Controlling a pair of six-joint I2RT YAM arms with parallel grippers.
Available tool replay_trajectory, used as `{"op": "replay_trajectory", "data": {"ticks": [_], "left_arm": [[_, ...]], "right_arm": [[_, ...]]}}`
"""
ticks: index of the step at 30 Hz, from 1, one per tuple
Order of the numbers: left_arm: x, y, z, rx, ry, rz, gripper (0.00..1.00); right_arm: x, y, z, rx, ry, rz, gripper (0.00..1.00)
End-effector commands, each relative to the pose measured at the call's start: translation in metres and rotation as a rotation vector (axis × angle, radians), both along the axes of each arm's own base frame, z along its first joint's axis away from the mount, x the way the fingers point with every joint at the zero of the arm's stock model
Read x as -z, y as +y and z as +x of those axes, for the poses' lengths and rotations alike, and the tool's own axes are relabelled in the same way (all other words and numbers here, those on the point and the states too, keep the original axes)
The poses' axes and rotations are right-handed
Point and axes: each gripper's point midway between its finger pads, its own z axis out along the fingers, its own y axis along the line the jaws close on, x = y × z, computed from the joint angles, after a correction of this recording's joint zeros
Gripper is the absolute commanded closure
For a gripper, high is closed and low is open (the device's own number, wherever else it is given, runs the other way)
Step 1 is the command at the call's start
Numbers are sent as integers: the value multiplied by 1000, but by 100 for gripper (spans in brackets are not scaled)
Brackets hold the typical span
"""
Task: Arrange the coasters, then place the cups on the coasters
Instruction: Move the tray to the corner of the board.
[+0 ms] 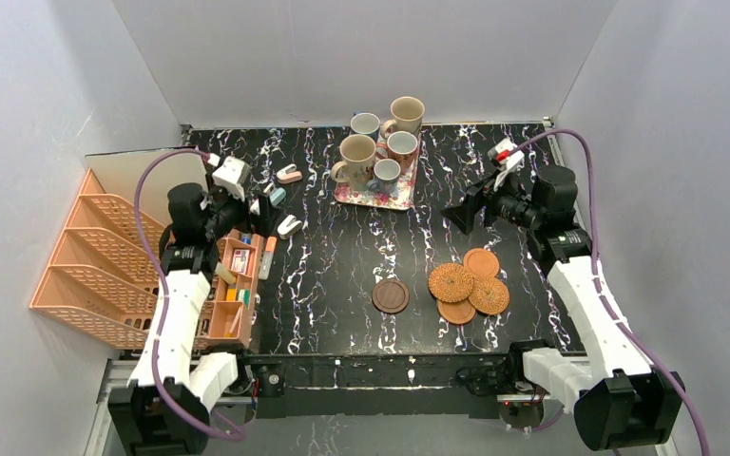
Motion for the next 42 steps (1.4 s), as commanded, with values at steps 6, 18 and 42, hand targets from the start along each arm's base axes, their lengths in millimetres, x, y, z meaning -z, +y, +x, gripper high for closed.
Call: {"op": "replay_trajectory", "data": {"ticks": [6, 18, 42], "left_arm": [[-5, -16, 64, 38, -33, 7, 2], [46, -57, 108, 95, 26, 93, 2], [54, -84, 124, -21, 60, -255, 2]], "right_arm": [[-11, 3, 37, 136, -79, -88, 2], [-5, -2, 100, 258, -91, -186, 2], [103, 42, 223, 415, 196, -110, 10]]}}
